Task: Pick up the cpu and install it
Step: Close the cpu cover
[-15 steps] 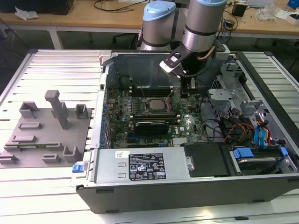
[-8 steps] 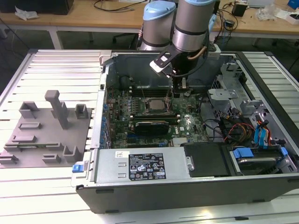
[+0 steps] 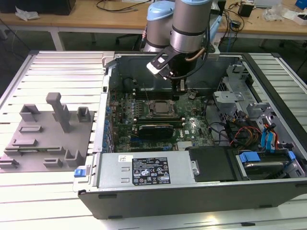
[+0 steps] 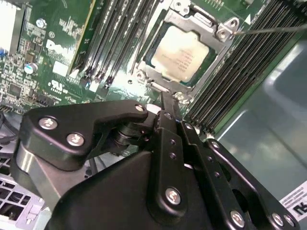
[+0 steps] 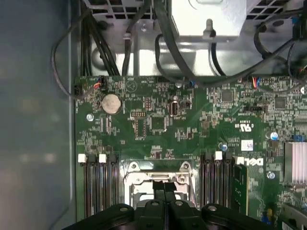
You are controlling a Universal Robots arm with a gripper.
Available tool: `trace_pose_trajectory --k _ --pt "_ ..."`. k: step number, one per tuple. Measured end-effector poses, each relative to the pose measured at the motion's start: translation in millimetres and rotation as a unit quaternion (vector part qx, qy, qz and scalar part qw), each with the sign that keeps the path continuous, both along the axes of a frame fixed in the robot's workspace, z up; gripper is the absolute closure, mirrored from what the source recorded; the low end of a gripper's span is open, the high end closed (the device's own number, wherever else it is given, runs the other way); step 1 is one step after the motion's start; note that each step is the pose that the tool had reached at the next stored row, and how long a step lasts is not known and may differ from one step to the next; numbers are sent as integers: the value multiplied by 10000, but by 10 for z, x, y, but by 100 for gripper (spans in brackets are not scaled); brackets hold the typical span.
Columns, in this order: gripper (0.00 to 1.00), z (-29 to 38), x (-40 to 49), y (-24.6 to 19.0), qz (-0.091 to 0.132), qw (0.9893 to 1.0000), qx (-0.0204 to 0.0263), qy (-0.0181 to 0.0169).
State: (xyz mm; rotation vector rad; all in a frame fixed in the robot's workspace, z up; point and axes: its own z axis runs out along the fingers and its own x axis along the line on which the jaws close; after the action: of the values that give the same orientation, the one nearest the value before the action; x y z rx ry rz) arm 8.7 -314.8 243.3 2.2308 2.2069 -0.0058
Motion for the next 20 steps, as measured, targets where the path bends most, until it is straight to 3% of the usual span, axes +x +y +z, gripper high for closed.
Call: trace_pose_trajectory --k 4,9,14,20 --pt "89 -3 -135 0 -1 10000 0 0" --pt "89 -35 -219 -22 0 10000 0 0" --pt "89 -36 -223 -21 6 10000 0 0" --pt "89 -36 -223 -21 358 9994 -1 0"
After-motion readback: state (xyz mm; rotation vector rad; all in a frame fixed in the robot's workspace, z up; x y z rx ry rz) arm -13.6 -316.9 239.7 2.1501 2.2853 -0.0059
